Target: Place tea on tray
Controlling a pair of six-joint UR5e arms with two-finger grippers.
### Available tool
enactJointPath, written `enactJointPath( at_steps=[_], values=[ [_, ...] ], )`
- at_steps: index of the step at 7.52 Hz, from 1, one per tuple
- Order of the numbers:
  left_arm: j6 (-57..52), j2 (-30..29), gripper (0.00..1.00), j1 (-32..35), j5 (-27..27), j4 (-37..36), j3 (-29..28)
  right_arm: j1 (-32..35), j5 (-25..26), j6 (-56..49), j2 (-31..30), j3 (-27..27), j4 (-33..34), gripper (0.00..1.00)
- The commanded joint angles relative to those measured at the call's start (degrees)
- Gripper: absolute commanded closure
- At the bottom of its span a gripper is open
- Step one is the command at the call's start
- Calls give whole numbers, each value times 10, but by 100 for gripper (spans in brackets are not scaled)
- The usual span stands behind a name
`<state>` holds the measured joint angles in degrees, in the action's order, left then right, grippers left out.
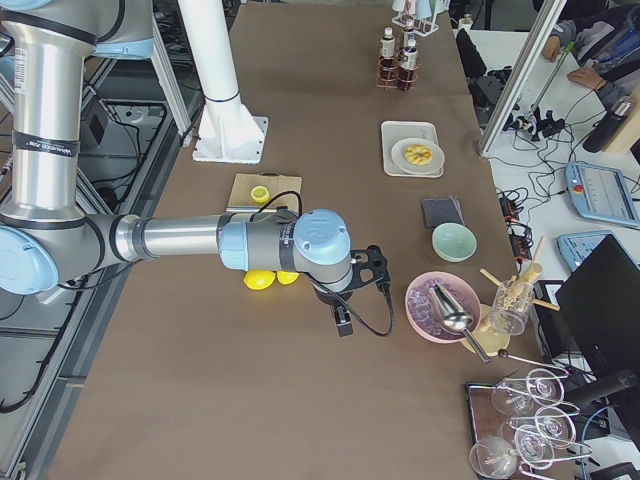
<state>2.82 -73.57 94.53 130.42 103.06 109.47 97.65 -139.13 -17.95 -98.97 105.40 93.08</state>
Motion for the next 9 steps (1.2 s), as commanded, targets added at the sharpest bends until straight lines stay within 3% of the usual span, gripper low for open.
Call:
enactJointPath(
  at_steps=[1, 3, 9],
  values=[
    [2, 1, 3, 0, 5, -4, 6, 0, 0, 0, -2, 0, 0, 0],
    [-2, 8, 3, -5, 39, -1, 11, 0, -6, 0, -3, 0, 0, 0],
    [-3, 8, 3, -8, 41, -22, 18, 0, -20, -2, -7, -1, 0, 0]
  ],
)
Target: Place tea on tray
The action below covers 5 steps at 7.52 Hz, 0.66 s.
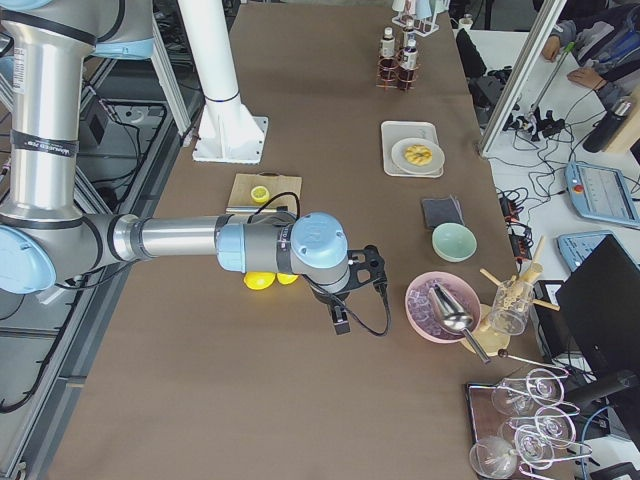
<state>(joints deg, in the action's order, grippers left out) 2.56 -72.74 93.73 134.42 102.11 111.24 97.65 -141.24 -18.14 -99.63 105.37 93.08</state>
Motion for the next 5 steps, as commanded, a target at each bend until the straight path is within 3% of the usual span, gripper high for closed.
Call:
enactJointPath(
  at_steps=[1, 5],
  values=[
    [0, 1, 3, 0, 1, -14, 0, 0, 1, -1, 0, 0, 0, 0],
    [0, 1, 3, 1, 1, -14, -2, 0, 0, -1, 0, 0, 0, 0]
  ],
)
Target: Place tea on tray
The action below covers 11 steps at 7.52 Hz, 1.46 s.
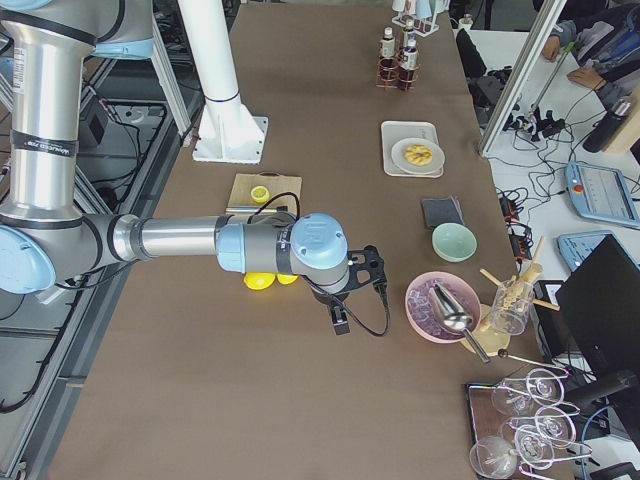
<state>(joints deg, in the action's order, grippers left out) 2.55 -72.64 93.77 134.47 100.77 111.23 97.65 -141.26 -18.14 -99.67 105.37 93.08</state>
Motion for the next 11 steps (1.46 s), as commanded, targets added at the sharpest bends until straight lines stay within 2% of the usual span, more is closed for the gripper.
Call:
enactJointPath(
  at_steps=[1, 4, 6, 11],
  values=[
    [0, 0, 3, 0, 0, -1, -1, 0, 2, -1, 0, -1, 0, 0],
    [-3, 3, 3, -4, 0, -6, -1, 1, 19, -1, -1, -1, 0, 0],
    [-31, 2, 3, 0, 15, -61, 5, 1, 63, -1, 0, -1, 0, 0],
    [-33, 11, 3, 1, 13, -67, 2, 1, 65, 3, 0, -1, 0, 0]
  ],
)
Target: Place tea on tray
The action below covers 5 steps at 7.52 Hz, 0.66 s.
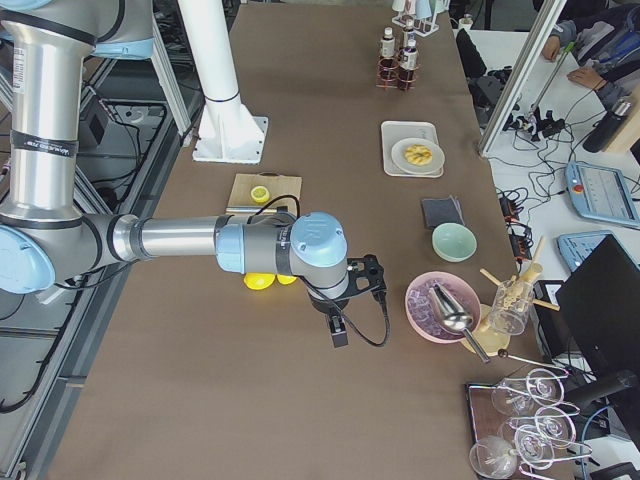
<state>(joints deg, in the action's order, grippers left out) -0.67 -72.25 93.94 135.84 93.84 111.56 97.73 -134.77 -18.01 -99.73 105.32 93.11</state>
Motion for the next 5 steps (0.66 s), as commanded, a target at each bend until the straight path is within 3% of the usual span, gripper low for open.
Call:
enactJointPath(
  at_steps=[1, 5],
  values=[
    [0, 9, 3, -1, 0, 2, -1, 0, 0, 2, 1, 0, 0, 0],
    [5, 11, 2, 0, -3, 30, 0, 0, -1, 4, 2, 1, 0, 0]
  ],
)
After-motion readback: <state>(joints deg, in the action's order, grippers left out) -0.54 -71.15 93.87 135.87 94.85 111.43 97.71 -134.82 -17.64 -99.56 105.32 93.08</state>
